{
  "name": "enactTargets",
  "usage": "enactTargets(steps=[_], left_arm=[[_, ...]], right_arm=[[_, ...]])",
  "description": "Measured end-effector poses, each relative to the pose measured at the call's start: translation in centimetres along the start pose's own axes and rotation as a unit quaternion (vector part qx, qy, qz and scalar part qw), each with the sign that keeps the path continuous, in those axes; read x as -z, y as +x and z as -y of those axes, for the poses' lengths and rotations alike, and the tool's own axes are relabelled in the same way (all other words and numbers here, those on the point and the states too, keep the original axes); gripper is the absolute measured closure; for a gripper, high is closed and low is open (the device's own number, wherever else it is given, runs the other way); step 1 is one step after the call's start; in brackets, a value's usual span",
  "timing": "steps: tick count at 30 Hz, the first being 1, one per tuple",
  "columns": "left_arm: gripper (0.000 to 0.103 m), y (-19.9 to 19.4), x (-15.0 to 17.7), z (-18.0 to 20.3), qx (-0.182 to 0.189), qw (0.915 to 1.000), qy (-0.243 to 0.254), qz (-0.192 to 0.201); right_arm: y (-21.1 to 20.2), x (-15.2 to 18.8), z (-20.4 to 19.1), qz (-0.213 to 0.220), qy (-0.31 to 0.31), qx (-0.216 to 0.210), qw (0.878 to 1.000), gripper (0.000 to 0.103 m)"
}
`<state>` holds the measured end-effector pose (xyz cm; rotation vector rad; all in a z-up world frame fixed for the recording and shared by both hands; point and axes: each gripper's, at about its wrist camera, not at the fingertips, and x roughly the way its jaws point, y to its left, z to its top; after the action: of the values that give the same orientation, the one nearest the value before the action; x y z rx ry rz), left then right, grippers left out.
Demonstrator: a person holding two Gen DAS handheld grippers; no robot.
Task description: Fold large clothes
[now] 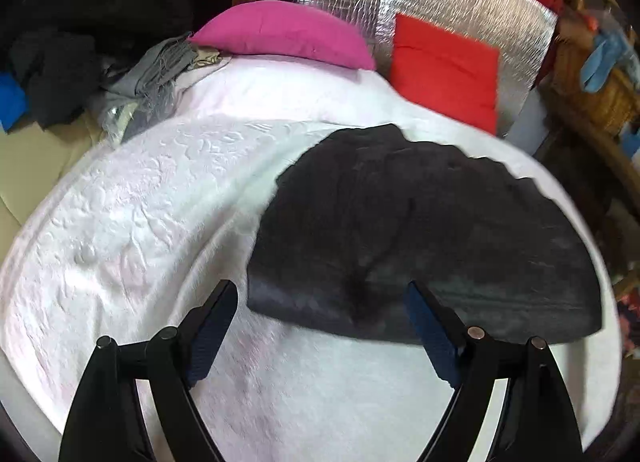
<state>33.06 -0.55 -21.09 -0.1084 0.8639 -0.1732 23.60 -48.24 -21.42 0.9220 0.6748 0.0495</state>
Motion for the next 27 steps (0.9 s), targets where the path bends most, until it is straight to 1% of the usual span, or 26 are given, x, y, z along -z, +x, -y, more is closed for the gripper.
enactTargets(steps=[2,5,8,11,12,14,16,18,21,24,26,27], left_arm=[[0.016,-0.3,0.8,-0.6,0.036,0.999,-0.025,-0.01],[0.016,0.1,1.7,-1.4,0.084,0.9935,-0.067,-0.039],[0.016,0.8,1.8,-2.3,0.113,0.9866,-0.105,-0.054],[0.016,1.5,1.7,-3.3,0.13,0.9807,-0.135,-0.055],[0.016,1.9,1.8,-3.6,0.138,0.9773,-0.149,-0.059],[0.016,2.9,1.9,-4.3,0.163,0.9661,-0.186,-0.074],[0.016,3.8,1.9,-4.7,0.181,0.9561,-0.216,-0.08],[0.016,4.5,2.1,-4.8,0.19,0.949,-0.237,-0.084],[0.016,5.3,2.2,-5.0,0.195,0.9427,-0.256,-0.088],[0.016,6.4,2.1,-5.2,0.2,0.9345,-0.28,-0.09],[0.016,7.2,2.2,-5.3,0.206,0.9264,-0.301,-0.091],[0.016,7.3,2.4,-5.4,0.209,0.9238,-0.308,-0.091]], right_arm=[[-0.7,0.9,0.8,-0.012,0.031,-0.022,0.999,0.023],[-0.7,1.9,1.3,-0.023,0.056,-0.025,0.998,0.023],[0.1,2.6,1.7,-0.033,0.079,-0.018,0.996,0.023],[1.8,3.0,2.4,-0.041,0.113,-0.009,0.993,0.023],[2.3,3.1,2.7,-0.043,0.126,-0.005,0.991,0.023],[3.3,3.3,3.2,-0.042,0.147,0.0,0.988,0.023],[4.1,3.4,3.6,-0.044,0.166,0.0,0.985,0.023],[4.5,3.7,4.0,-0.043,0.178,0.0,0.983,0.023],[5.1,3.8,4.1,-0.037,0.182,0.003,0.983,0.023],[5.5,3.8,4.2,-0.037,0.185,0.001,0.982,0.023],[5.8,3.8,4.5,-0.038,0.187,0.006,0.982,0.023],[5.9,3.8,4.7,-0.035,0.19,0.006,0.981,0.023]])
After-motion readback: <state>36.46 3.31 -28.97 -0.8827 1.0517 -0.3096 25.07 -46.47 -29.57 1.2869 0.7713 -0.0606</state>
